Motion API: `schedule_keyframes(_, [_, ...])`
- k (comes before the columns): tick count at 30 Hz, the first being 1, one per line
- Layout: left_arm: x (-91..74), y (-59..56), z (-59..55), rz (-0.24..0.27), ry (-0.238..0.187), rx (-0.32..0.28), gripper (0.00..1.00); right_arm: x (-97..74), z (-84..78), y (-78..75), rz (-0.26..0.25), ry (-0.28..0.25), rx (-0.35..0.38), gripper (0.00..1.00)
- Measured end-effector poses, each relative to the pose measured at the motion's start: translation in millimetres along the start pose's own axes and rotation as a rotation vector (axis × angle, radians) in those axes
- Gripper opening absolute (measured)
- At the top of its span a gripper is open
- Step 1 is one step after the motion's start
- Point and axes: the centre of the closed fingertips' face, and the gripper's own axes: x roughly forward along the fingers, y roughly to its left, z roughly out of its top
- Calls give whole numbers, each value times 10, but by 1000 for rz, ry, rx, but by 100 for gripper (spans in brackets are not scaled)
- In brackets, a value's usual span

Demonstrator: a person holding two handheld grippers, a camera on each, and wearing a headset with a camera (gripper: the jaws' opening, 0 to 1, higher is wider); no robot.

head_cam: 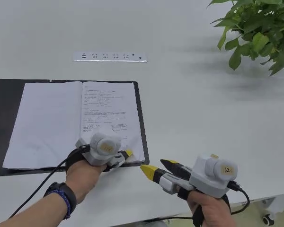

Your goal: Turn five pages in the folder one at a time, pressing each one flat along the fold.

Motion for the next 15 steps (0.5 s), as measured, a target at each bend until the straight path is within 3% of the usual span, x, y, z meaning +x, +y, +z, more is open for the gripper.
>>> schedule_keyframes(5, [21,-29,11,-25,-6,19,29,107,60,4,13,-1,-3,48])
schedule_keyframes(15, [28,-9,21,-28,-18,28,13,390,272,6,46,-8,-14,45])
